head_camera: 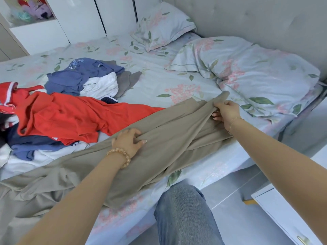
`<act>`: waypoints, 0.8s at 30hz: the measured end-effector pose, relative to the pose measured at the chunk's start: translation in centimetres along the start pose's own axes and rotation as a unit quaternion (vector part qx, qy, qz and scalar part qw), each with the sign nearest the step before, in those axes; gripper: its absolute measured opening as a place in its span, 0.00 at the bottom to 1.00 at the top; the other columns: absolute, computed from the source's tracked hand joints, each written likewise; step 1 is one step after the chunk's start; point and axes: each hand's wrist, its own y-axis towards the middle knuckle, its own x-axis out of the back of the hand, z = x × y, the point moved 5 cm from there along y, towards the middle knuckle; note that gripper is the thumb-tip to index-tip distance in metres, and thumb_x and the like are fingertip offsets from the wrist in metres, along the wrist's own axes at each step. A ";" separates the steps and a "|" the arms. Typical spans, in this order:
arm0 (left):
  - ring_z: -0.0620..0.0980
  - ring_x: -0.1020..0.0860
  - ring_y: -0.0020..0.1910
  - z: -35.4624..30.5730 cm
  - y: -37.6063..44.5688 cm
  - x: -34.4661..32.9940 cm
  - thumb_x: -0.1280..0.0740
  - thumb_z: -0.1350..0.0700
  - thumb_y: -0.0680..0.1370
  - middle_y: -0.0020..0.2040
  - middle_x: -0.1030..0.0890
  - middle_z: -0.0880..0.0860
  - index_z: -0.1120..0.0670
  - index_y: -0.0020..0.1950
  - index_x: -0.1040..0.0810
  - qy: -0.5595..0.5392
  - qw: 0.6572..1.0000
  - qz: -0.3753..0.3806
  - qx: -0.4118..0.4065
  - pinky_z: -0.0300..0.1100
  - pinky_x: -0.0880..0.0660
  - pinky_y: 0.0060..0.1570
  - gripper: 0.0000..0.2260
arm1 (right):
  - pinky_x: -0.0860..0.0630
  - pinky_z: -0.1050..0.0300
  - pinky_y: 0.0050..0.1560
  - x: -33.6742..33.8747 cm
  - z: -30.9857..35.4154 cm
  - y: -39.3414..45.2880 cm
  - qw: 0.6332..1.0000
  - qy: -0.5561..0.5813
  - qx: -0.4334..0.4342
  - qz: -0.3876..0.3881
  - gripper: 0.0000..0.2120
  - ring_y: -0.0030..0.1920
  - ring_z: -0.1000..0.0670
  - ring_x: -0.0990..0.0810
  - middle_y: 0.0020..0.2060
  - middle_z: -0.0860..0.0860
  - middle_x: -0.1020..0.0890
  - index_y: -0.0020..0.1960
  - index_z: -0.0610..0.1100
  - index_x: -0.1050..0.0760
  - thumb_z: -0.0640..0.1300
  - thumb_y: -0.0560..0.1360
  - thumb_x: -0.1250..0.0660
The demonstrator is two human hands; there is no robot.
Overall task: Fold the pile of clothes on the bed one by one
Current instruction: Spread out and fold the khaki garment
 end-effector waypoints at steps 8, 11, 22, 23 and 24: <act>0.59 0.26 0.53 0.2 2.1 2.4 0.30 0.57 0.74 0.50 0.24 0.55 0.52 0.52 0.23 -0.037 0.991 -0.128 0.008 0.52 0.30 0.53 0.08 | 0.31 0.58 0.37 3.4 -0.1 1.5 0.931 -0.352 0.067 0.065 0.15 0.39 0.49 0.26 0.35 0.50 0.25 0.37 0.43 0.30 0.51 0.75 0.30; 0.56 0.33 0.68 -2.5 0.9 0.2 0.33 0.45 0.74 0.69 0.31 0.54 0.49 0.69 0.29 0.067 0.991 -0.110 -0.044 0.58 0.39 0.66 0.25 | 0.36 0.58 0.34 3.9 -0.1 1.3 0.923 -0.375 0.036 0.076 0.22 0.38 0.49 0.27 0.36 0.49 0.26 0.35 0.43 0.31 0.61 0.73 0.33; 0.51 0.65 0.76 -7.0 -1.8 -7.3 0.71 0.23 0.64 0.78 0.61 0.41 0.33 0.73 0.65 0.201 0.965 0.059 -0.155 0.62 0.68 0.70 0.38 | 0.18 0.53 0.45 0.6 -0.9 0.3 0.928 -0.237 -0.115 0.265 0.25 0.48 0.47 0.15 0.50 0.48 0.15 0.60 0.47 0.23 0.60 0.69 0.26; 0.50 0.65 0.76 -7.1 -1.8 -7.1 0.69 0.22 0.64 0.78 0.61 0.41 0.34 0.74 0.64 0.190 0.968 0.067 -0.152 0.61 0.69 0.70 0.39 | 0.18 0.54 0.42 0.6 -1.0 0.1 0.930 -0.224 -0.127 0.262 0.25 0.48 0.46 0.15 0.49 0.47 0.15 0.61 0.45 0.23 0.58 0.70 0.26; 0.48 0.65 0.76 -7.2 -2.0 -6.8 0.64 0.22 0.64 0.78 0.60 0.40 0.34 0.75 0.60 0.163 0.973 0.078 -0.145 0.59 0.69 0.71 0.41 | 0.18 0.54 0.40 0.6 -1.1 -0.1 0.932 -0.211 -0.137 0.260 0.24 0.47 0.46 0.15 0.49 0.46 0.15 0.61 0.44 0.22 0.57 0.70 0.27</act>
